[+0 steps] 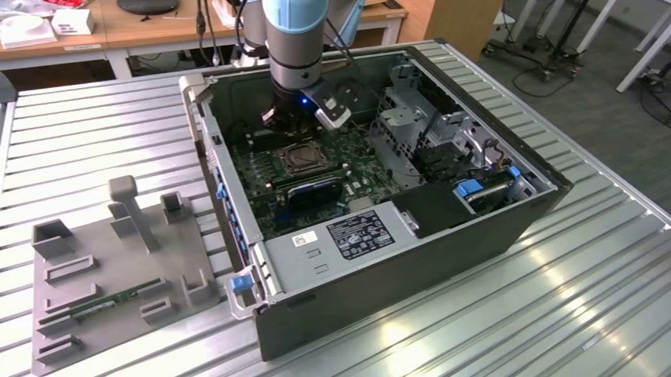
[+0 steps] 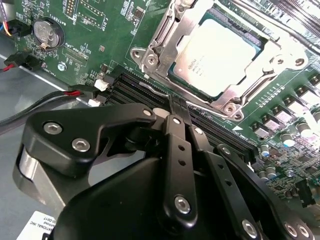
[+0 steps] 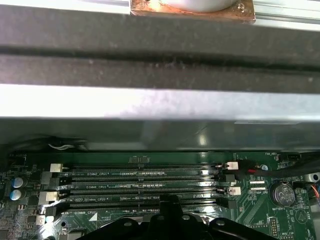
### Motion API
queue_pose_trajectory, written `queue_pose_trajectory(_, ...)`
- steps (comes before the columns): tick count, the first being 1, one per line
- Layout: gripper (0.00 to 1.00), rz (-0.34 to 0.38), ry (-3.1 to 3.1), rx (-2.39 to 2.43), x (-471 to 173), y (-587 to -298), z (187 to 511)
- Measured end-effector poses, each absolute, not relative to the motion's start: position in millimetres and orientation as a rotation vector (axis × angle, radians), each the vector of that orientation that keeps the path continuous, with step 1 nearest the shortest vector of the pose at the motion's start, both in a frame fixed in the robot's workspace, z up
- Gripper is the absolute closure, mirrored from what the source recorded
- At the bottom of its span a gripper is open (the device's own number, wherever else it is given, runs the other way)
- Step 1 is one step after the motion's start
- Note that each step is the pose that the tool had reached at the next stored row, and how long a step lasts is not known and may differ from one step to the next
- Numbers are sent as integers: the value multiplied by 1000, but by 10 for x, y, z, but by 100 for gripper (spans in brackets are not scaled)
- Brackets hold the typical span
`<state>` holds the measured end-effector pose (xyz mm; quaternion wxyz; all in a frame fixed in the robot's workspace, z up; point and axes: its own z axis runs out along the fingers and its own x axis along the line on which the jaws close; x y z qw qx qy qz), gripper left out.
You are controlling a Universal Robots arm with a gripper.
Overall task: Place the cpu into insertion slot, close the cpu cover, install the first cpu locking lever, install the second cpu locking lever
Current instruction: 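Install the first cpu locking lever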
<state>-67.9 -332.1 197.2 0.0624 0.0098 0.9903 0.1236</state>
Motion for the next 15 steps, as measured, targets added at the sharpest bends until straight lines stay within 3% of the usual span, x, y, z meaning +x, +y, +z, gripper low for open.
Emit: queue_pose_trajectory(15, 89, 373, 2993, 30, -680, -3374, 1952)
